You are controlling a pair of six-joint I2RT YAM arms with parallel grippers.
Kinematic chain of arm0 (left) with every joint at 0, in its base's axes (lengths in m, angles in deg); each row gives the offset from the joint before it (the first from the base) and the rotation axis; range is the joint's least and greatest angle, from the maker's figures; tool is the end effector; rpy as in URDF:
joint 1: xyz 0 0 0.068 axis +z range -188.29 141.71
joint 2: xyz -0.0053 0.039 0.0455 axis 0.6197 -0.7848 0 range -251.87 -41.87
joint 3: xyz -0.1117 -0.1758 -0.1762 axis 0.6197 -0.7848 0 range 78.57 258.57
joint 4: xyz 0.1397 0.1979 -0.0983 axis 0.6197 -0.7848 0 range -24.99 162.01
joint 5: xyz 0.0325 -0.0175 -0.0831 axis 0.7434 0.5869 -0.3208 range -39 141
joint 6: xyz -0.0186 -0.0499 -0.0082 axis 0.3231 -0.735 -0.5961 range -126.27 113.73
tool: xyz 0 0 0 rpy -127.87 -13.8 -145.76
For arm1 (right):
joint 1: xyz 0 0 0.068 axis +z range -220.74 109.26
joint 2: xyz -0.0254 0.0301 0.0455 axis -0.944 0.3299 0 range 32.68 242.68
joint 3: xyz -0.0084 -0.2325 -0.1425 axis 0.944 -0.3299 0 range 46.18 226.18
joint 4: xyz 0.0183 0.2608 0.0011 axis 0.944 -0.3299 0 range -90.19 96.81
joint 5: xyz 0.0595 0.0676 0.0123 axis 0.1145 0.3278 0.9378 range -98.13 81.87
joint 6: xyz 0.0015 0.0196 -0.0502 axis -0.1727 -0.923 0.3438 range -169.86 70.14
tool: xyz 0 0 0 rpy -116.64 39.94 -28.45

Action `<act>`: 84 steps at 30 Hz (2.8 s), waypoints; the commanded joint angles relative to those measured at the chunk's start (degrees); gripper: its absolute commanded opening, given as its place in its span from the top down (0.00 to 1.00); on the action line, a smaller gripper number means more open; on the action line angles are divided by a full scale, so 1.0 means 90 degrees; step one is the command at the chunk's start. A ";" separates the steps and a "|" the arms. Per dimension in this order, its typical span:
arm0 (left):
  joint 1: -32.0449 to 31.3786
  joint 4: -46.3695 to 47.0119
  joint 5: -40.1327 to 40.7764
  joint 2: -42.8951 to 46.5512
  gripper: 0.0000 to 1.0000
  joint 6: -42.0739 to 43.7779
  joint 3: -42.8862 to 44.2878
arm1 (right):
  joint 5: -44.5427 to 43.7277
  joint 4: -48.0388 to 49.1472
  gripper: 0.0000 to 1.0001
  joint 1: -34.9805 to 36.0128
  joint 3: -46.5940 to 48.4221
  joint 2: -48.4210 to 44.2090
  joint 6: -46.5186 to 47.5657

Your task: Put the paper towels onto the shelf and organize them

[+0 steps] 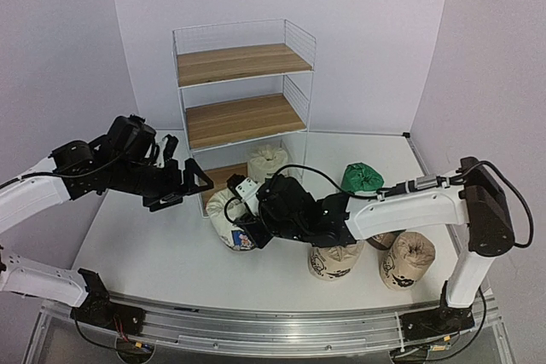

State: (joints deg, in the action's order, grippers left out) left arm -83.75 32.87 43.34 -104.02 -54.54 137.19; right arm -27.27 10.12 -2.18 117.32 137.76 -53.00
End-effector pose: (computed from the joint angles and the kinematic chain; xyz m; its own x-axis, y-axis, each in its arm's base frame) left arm 0.1546 -0.1639 0.3177 -0.8949 -0.1453 -0.4220 0.1610 0.7768 -0.6088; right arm 0.1637 0.3849 0.2265 -0.2285 -0.4404 -0.8682 -0.7649 0.6329 -0.1198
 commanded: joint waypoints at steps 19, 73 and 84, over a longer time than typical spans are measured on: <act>-0.0029 -0.1719 0.2940 0.1527 0.00 -0.1258 -0.0132 | -0.1698 0.2417 1.00 -0.0558 0.1671 0.1935 -0.0100; -0.0028 -0.1328 0.3070 0.2116 0.00 -0.1454 -0.0666 | -0.0967 0.3169 0.19 -0.0964 0.1935 0.2598 -0.0319; -0.0028 -0.1118 0.2918 0.2059 0.00 -0.1404 -0.0718 | -0.0581 0.2652 0.04 -0.0960 0.1056 0.1659 -0.0722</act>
State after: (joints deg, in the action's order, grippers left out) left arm -83.75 20.27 70.14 -85.48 -67.63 131.26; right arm -35.30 35.68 -10.75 129.31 159.87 -56.91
